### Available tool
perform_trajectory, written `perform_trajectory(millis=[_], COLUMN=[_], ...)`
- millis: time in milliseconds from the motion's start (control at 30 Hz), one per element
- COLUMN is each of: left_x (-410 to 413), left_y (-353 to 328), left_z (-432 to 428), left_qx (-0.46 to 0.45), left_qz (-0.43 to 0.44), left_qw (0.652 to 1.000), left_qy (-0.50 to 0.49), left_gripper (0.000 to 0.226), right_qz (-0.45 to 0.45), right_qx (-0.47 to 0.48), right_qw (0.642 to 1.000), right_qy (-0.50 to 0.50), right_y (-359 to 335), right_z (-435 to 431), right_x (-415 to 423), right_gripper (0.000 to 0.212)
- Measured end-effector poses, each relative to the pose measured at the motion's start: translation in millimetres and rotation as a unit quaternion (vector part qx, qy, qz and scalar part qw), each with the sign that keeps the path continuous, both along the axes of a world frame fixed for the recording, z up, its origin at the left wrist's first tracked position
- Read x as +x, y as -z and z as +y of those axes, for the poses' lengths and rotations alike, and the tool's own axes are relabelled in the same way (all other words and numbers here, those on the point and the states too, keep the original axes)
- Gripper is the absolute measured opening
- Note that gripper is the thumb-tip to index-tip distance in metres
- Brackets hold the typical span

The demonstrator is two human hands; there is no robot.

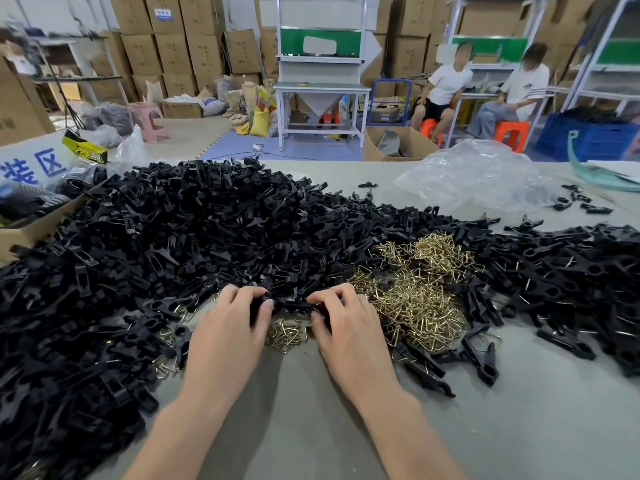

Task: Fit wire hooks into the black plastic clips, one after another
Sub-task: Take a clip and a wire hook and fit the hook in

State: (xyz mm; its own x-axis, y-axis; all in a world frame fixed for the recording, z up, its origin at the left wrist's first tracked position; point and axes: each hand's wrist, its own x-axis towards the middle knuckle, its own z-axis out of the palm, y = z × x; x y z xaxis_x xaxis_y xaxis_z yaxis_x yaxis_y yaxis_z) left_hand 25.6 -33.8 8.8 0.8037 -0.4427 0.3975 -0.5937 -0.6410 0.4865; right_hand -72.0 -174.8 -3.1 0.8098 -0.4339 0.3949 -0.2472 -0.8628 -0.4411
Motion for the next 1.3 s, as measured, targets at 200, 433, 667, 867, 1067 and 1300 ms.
perform_trajectory(millis=[200, 433, 667, 867, 1067, 1300], left_x=[-2, -4, -5, -4, -10, -18], left_y=[-1, -1, 0, 3, 2, -5], left_z=[1, -1, -3, -6, -10, -11], left_qx=[-0.028, -0.072, -0.085, -0.118, -0.15, -0.201], left_qz=[0.004, -0.002, -0.001, 0.014, 0.033, 0.079], left_qw=[1.0, 0.997, 0.995, 0.99, 0.978, 0.96], left_qy=[0.006, 0.029, 0.042, 0.082, 0.138, 0.178], left_gripper=[0.034, 0.046, 0.038, 0.04, 0.034, 0.023], right_qz=[-0.032, -0.061, -0.041, -0.055, -0.07, -0.143], right_qx=[0.002, -0.002, -0.021, -0.013, 0.056, 0.177], right_qw=[0.999, 0.998, 0.999, 0.998, 0.989, 0.967], right_qy=[-0.002, -0.017, -0.023, -0.03, -0.113, -0.112], right_y=[0, 4, 6, 4, 1, -1], right_z=[1, 1, 2, 2, 8, 3], right_x=[0, 2, 4, 4, 5, 7], right_gripper=[0.02, 0.028, 0.026, 0.04, 0.049, 0.036])
